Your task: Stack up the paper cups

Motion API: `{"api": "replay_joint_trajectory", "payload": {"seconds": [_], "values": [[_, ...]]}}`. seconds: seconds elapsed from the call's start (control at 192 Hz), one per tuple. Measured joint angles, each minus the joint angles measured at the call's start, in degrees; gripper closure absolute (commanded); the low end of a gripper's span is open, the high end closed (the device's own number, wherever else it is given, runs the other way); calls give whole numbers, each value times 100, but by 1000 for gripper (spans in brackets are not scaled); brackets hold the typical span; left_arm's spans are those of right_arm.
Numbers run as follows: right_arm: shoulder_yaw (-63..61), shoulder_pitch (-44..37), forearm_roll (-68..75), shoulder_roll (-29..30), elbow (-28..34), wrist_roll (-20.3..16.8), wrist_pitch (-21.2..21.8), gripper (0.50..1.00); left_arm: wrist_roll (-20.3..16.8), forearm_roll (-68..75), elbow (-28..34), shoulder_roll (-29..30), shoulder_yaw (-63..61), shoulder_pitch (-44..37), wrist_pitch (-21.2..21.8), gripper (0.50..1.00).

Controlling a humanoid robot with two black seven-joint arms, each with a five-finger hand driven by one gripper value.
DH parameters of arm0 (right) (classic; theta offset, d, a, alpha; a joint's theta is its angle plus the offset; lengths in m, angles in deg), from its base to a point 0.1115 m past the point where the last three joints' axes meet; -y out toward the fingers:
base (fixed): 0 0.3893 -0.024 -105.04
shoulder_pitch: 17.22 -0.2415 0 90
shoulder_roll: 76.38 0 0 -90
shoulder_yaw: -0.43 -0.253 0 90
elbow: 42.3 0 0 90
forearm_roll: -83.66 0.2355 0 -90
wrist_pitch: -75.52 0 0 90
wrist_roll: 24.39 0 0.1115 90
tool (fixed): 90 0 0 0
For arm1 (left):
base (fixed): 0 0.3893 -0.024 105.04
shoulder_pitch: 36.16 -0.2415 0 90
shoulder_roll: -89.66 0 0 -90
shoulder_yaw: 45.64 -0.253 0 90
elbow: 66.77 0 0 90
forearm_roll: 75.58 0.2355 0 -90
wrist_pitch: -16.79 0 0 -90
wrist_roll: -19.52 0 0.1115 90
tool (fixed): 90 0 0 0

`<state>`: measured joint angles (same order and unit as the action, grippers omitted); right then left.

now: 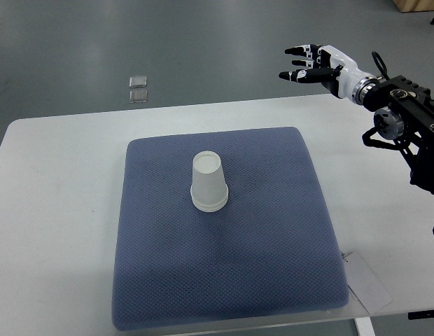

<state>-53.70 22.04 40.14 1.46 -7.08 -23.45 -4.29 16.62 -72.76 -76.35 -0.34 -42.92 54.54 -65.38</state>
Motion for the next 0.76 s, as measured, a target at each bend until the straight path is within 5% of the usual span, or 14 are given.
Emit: {"api": "replay_joint_trajectory", "payload": {"seconds": [0.209, 0.469, 0.761], "values": [[-386, 180, 314, 232, -202, -4, -133, 599, 0, 0, 0, 0, 0, 0, 0, 500], [-657, 382, 534, 551, -197, 70, -925, 599, 0, 0, 0, 0, 0, 0, 0, 500], [-818, 452, 546, 644, -131, 74, -1001, 599, 0, 0, 0, 0, 0, 0, 0, 500]]}}
